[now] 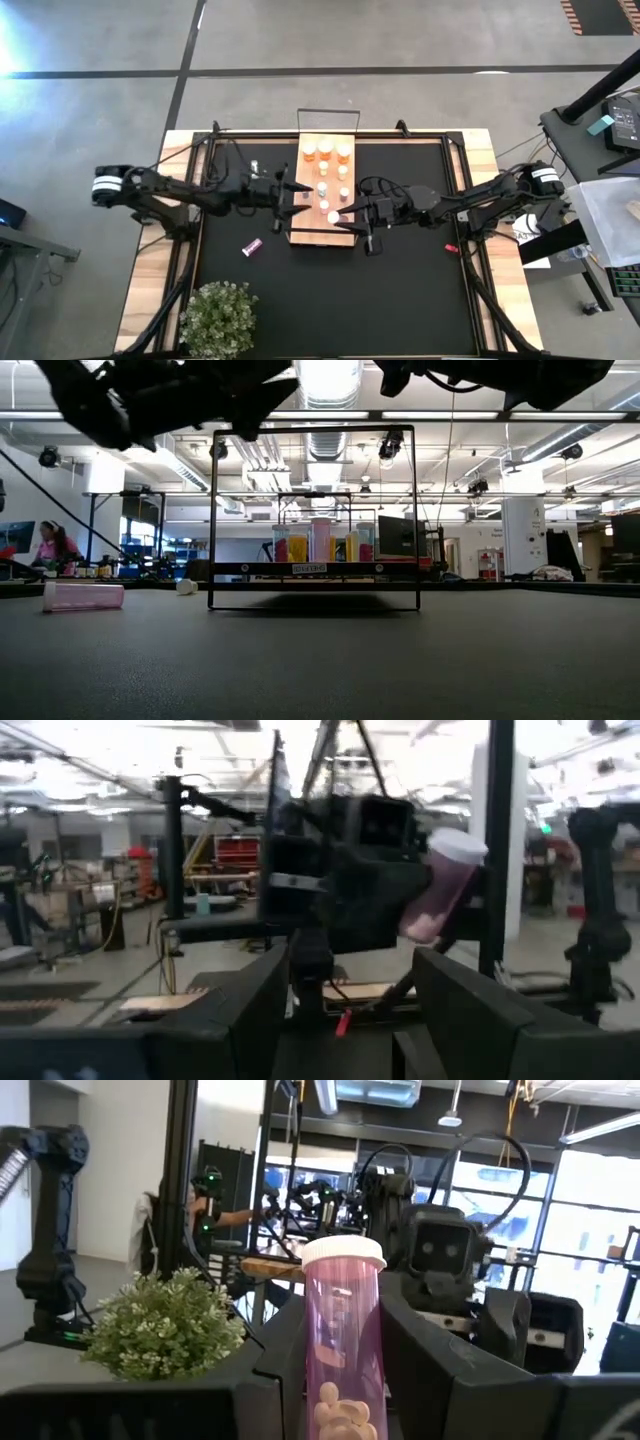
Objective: Pick and place medicine bottles onto shelf by color
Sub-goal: Put the bottom pink medicine bottle on the shelf aligned with the other pink medicine bottle
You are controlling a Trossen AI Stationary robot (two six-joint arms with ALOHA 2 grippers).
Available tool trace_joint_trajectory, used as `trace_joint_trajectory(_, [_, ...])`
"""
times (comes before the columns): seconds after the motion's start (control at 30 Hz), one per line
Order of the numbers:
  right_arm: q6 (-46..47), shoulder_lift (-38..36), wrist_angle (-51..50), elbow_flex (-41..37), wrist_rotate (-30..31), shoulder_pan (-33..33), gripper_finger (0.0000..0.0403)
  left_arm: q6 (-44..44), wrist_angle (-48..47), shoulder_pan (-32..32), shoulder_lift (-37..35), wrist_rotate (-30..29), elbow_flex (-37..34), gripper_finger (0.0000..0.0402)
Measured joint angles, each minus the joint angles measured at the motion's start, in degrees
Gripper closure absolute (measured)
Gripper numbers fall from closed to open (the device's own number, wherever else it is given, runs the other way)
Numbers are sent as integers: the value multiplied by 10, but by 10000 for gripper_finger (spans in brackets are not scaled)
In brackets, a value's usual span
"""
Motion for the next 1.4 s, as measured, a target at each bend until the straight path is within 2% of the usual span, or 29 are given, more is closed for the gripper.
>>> trace_joint_trajectory(0.23, [-7,0,-2,-1,1,0,298,70,1,-30,58,2,67,203])
trace_joint_trajectory(0.47, [-16,0,0,-1,4,0,298,87,2,-46,91,4,105,203])
trace_joint_trajectory(0.9, [-48,0,-5,-1,62,-1,298,91,2,-59,98,30,136,203])
trace_joint_trajectory(1.4, [-54,0,-5,-1,62,-1,298,101,3,-59,124,34,172,203])
